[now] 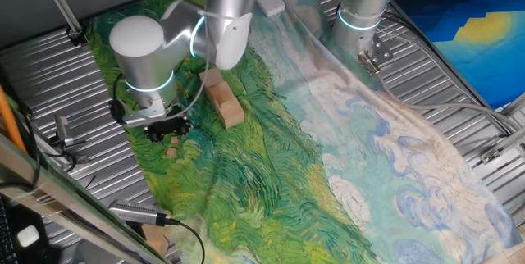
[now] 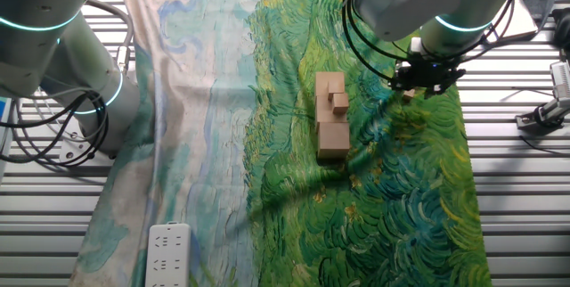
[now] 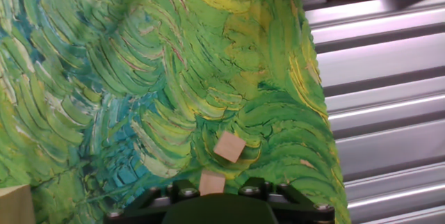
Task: Stack the blocks into a pyramid shape
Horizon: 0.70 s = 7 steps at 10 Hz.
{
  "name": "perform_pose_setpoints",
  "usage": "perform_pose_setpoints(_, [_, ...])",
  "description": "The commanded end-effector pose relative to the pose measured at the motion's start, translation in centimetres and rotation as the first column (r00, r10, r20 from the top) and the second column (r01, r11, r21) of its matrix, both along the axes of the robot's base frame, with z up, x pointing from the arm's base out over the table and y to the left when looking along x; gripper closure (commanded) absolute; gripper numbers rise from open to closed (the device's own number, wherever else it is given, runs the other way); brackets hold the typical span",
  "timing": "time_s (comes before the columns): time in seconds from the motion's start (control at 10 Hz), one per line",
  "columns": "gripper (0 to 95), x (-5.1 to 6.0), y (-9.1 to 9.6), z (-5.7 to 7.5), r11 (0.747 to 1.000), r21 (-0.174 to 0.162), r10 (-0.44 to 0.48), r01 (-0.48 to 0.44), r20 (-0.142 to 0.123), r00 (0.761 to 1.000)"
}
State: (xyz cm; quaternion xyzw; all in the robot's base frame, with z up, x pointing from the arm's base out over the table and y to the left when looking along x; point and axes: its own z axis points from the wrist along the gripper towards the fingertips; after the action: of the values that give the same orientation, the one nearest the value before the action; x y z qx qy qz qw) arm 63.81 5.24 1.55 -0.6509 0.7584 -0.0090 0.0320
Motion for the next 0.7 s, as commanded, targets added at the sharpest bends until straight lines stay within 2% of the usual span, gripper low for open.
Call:
perform_pose_setpoints(0.1, [76.0,0.0,0.0,0.0,1.000,-0.004,-0.007,0.007,0.001,1.000])
perform_pose_setpoints(0.2, [95.0,0.0,-0.1,0.0,1.000,-0.004,-0.011,0.011,0.001,1.000])
perform_pose_setpoints(0.5, [95.0,-0.1,-0.1,0.2,1.000,-0.007,-0.021,0.021,0.000,1.000])
perform_pose_setpoints(0.7, [95.0,-0.4,-0.2,1.5,1.000,-0.011,-0.019,0.019,-0.003,1.000])
